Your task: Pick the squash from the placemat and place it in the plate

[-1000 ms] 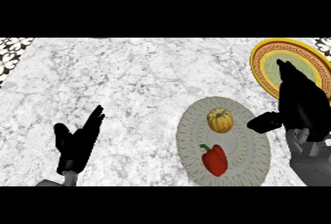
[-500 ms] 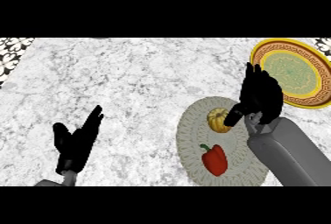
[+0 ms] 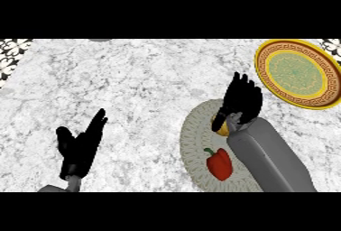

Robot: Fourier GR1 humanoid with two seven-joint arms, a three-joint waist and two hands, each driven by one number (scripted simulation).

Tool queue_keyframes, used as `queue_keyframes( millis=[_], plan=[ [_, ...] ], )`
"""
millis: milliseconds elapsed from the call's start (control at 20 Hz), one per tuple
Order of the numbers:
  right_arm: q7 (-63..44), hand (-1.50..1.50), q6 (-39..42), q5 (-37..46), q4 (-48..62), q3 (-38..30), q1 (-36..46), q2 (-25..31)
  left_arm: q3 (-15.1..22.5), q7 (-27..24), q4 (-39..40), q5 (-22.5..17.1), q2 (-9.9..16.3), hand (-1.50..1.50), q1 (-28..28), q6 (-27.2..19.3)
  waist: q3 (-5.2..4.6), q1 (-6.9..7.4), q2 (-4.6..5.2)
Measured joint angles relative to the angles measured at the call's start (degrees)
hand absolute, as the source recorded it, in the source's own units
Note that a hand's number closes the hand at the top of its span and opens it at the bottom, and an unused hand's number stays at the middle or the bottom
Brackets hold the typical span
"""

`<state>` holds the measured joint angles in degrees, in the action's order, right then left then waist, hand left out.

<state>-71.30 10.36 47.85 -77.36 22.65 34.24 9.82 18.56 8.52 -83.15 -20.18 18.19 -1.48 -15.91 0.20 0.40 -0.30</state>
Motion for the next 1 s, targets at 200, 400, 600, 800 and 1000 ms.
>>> queue_keyframes(
  millis=[200,400,600,800,1000],
  plan=[
    [0.2,-1.50,0.5,3.3,2.5,-1.3,0.8,-3.5,-0.5,0.2,-0.1,-0.1,0.0,0.00,0.2,0.6,0.02,-0.07,-0.02],
    [0.5,-1.50,0.6,6.7,5.5,-2.1,-0.1,-5.4,-1.0,-0.4,0.2,-0.2,0.0,0.00,0.5,1.3,0.02,-0.23,0.01],
    [0.4,-1.50,0.7,10.4,7.3,-2.7,-1.2,-7.3,-1.3,-0.5,0.1,0.0,0.1,0.00,0.8,1.7,0.05,-0.42,-0.07],
    [0.9,-1.50,0.8,12.3,9.4,-4.4,-1.4,-8.2,-1.6,-0.5,0.4,0.2,-0.3,0.00,0.5,1.9,0.06,-0.37,-0.01],
    [1.8,-1.50,0.9,13.0,10.5,-6.4,-2.1,-8.7,-1.8,-1.8,0.2,0.9,-0.7,0.00,1.3,2.1,0.09,-0.25,-0.07]
  ],
)
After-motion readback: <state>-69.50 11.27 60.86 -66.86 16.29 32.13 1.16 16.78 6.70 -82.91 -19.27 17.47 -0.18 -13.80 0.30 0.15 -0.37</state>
